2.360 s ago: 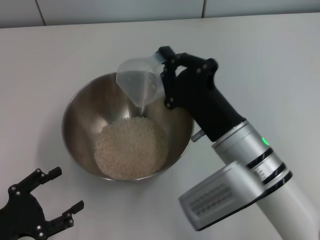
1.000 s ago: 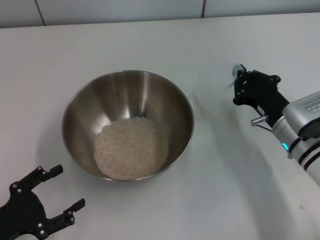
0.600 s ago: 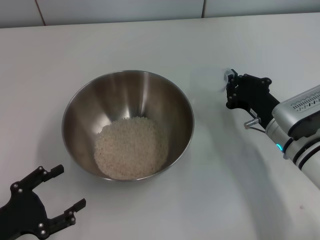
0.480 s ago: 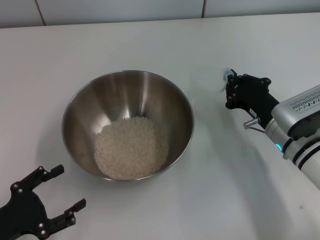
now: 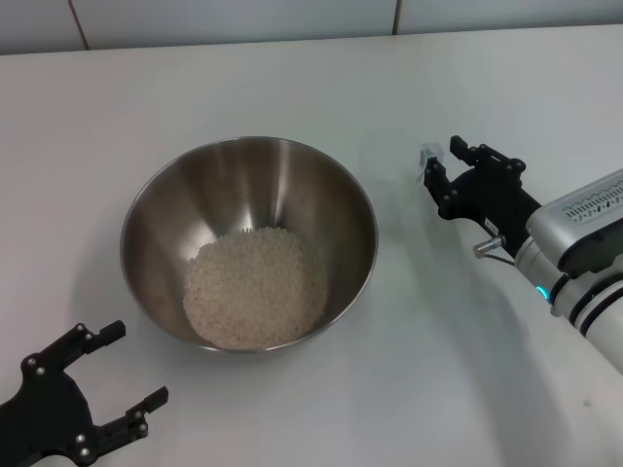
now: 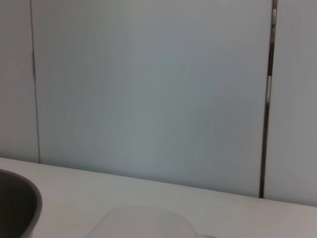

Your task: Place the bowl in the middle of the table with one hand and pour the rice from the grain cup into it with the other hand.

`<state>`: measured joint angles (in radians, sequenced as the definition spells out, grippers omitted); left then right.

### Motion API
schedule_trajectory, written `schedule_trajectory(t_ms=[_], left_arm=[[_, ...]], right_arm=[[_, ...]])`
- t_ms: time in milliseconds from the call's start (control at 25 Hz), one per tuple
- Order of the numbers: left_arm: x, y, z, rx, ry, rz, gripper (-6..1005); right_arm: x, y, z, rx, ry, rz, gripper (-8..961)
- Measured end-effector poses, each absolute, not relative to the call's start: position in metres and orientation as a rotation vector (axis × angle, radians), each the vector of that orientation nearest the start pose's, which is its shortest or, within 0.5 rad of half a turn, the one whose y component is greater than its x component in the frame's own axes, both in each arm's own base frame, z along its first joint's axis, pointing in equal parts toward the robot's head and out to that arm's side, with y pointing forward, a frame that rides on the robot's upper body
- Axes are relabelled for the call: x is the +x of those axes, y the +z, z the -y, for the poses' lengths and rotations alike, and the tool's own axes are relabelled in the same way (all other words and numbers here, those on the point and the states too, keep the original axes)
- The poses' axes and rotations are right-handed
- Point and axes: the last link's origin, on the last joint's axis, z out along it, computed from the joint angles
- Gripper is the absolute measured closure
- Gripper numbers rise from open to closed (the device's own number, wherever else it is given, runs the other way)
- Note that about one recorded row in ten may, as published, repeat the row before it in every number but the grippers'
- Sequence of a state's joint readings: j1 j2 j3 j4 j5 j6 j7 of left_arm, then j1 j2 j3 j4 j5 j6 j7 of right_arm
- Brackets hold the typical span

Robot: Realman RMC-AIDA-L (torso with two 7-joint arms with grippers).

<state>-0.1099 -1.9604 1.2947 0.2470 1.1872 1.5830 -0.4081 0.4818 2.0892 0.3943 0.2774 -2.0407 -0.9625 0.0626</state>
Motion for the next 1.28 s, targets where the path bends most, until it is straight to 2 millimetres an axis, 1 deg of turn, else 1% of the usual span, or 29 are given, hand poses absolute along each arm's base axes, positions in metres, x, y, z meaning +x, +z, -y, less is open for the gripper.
schedule_trajectory(t_ms=[120,280,360,560,680,720,760,800,840,880,920,960,1000,1040,1080,1120,1160,1200,1240,1280], left_arm=[[-0.356,-0.021,-0.176,-2.463,-0.736,0.205,167],[-0.356,-0.021,-0.176,-2.463,-0.736,0.205,167],[-0.356,-0.021,-0.176,-2.463,-0.736,0.206,167],[-0.357,-0.021,-0.175,-2.464,-0.734,0.210,167],[-0.357,-0.021,-0.173,-2.465,-0.732,0.214,167],[-0.358,-0.021,-0.173,-2.465,-0.732,0.215,167],[-0.358,-0.021,-0.173,-2.465,-0.732,0.215,167],[-0.358,-0.021,-0.173,-2.465,-0.732,0.215,167],[-0.358,-0.021,-0.173,-2.465,-0.732,0.215,167],[-0.358,-0.022,-0.173,-2.466,-0.732,0.215,167],[-0.358,-0.022,-0.173,-2.467,-0.732,0.215,167],[-0.358,-0.021,-0.173,-2.466,-0.732,0.215,167],[-0.358,-0.021,-0.173,-2.466,-0.732,0.215,167],[-0.358,-0.021,-0.173,-2.466,-0.732,0.215,167],[-0.358,-0.021,-0.173,-2.464,-0.731,0.215,167],[-0.358,-0.021,-0.172,-2.460,-0.730,0.218,167],[-0.358,-0.020,-0.172,-2.459,-0.730,0.219,167],[-0.358,-0.020,-0.172,-2.459,-0.730,0.219,167],[-0.359,-0.020,-0.172,-2.459,-0.732,0.220,167],[-0.359,-0.020,-0.172,-2.459,-0.732,0.220,167]], right_arm=[[0.300,-0.090,-0.322,-1.936,0.569,-0.594,664],[0.304,-0.094,-0.318,-1.947,0.546,-0.621,423],[0.304,-0.095,-0.316,-1.949,0.548,-0.626,402],[0.306,-0.096,-0.303,-1.934,0.584,-0.639,349],[0.308,-0.093,-0.286,-1.908,0.635,-0.631,349],[0.308,-0.093,-0.286,-1.908,0.635,-0.631,349],[0.310,-0.091,-0.279,-1.895,0.654,-0.629,349],[0.310,-0.091,-0.279,-1.895,0.654,-0.629,349],[0.311,-0.090,-0.272,-1.887,0.671,-0.624,349],[0.311,-0.090,-0.272,-1.887,0.671,-0.624,349],[0.311,-0.090,-0.267,-1.885,0.685,-0.616,349],[0.309,-0.087,-0.256,-1.883,0.727,-0.584,349],[0.309,-0.087,-0.256,-1.883,0.727,-0.584,349],[0.305,-0.083,-0.242,-1.893,0.791,-0.516,349],[0.305,-0.083,-0.242,-1.893,0.791,-0.516,349],[0.302,-0.081,-0.233,-1.912,0.829,-0.469,349],[0.297,-0.077,-0.216,-1.999,0.917,-0.376,349],[0.297,-0.077,-0.216,-1.999,0.917,-0.376,349],[0.296,-0.070,-0.202,-2.098,0.999,-0.301,349],[0.296,-0.070,-0.202,-2.098,0.999,-0.301,349]])
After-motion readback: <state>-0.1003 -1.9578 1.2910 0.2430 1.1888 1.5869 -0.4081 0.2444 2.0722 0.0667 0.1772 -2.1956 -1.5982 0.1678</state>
